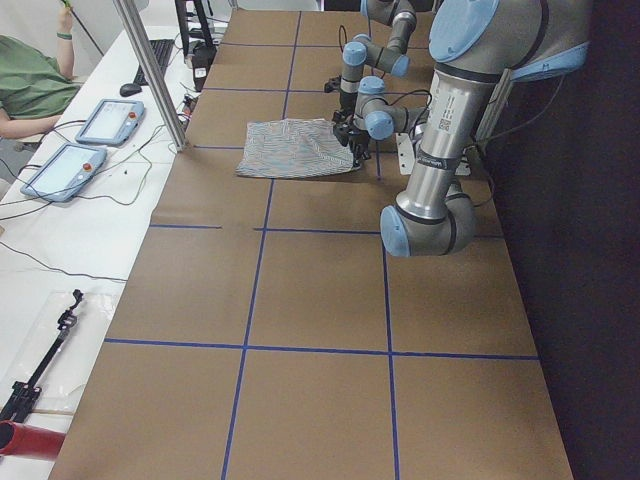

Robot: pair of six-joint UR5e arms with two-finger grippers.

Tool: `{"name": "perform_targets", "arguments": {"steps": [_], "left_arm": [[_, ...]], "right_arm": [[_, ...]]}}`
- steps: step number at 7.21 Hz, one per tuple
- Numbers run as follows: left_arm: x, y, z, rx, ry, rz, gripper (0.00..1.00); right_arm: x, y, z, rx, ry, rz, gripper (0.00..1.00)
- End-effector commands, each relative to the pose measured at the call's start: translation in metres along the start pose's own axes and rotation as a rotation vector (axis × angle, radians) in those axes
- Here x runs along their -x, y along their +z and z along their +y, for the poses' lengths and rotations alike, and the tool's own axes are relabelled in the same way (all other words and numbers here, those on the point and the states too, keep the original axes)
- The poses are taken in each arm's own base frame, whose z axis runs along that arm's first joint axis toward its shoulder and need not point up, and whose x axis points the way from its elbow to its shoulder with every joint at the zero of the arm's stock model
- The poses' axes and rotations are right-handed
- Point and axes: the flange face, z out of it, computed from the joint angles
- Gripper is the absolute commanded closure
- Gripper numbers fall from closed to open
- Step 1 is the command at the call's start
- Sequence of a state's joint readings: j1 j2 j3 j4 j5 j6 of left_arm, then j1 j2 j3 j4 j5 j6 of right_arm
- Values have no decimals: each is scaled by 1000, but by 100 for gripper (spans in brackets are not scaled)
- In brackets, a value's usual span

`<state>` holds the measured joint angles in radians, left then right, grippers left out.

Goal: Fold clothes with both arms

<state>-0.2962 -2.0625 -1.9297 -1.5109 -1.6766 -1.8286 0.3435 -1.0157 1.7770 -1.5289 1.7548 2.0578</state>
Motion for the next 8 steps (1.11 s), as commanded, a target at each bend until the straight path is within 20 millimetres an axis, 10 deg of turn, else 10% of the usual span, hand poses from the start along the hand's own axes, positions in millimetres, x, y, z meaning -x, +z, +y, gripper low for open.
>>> {"name": "perform_targets", "arguments": {"steps": [1,8], "left_arm": [[0,-2,0,1,1,4,100],[0,-2,3,5,4,4,100]], "right_arm": [[-4,9,0,-16,24,19,0],[-25,34,1,-29,16,69,0]]}}
